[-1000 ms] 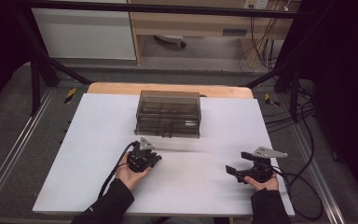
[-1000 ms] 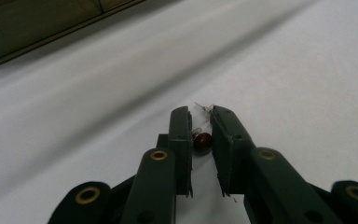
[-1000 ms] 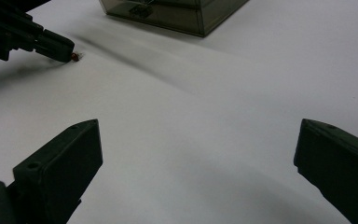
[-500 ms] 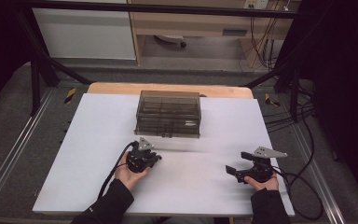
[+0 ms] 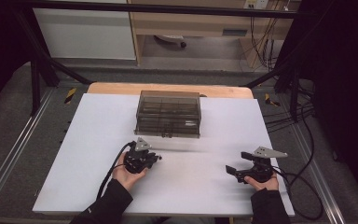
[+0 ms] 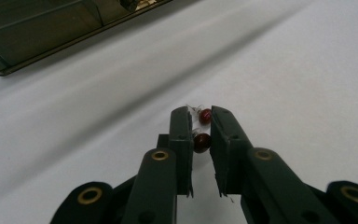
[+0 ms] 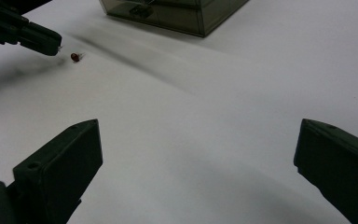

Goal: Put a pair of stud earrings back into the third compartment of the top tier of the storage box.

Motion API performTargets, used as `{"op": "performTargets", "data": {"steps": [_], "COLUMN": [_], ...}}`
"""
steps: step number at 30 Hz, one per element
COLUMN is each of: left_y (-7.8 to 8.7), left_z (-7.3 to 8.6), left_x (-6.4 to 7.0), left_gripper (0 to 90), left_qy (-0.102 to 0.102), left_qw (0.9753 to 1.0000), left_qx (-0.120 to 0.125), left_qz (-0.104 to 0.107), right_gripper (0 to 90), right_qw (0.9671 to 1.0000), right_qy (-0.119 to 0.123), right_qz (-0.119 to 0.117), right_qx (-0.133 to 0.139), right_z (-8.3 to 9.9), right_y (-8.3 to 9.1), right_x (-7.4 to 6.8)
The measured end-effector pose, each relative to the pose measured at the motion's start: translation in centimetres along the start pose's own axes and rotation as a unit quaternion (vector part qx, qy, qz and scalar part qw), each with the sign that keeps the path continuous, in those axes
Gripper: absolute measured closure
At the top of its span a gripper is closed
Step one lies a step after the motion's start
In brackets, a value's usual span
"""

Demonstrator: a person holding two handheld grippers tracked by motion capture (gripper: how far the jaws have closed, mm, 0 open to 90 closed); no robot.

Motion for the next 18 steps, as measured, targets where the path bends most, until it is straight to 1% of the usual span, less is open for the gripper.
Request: {"op": "performTargets", "data": {"steps": [2,10,18], "left_y": [0.2,0.9,1.5], "left_z": [0.0,-0.2,-0.7], "left_x": [0.0,-0.2,0.0], "left_gripper": [79.3,79.3,79.3], "left_qy": [0.003,0.006,0.002], "left_qw": [1.0000,0.9999,0.9998], "left_qx": [0.001,0.006,0.012], "left_qz": [0.002,0.008,0.012], "right_gripper": [1.6,1.6,1.6], "right_qw": [1.0000,1.0000,1.0000], "right_qy": [0.000,-0.001,-0.001], "right_qz": [0.000,-0.001,-0.001], "right_qx": [0.000,0.000,-0.001], "right_z": [0.0,0.0,0.0], "right_y": [0.0,0.0,0.0], "right_x": [0.0,0.0,0.0]}}
Point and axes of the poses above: each handheld gripper's, and its own axes: y roughly backward along the jaws, z roughly out of its underside, x roughly to its right, the point moved 7 cm from there along -y, roughly forward along the jaws, and after that the axes turned 14 degrees about -z, right-handed, at the moved point
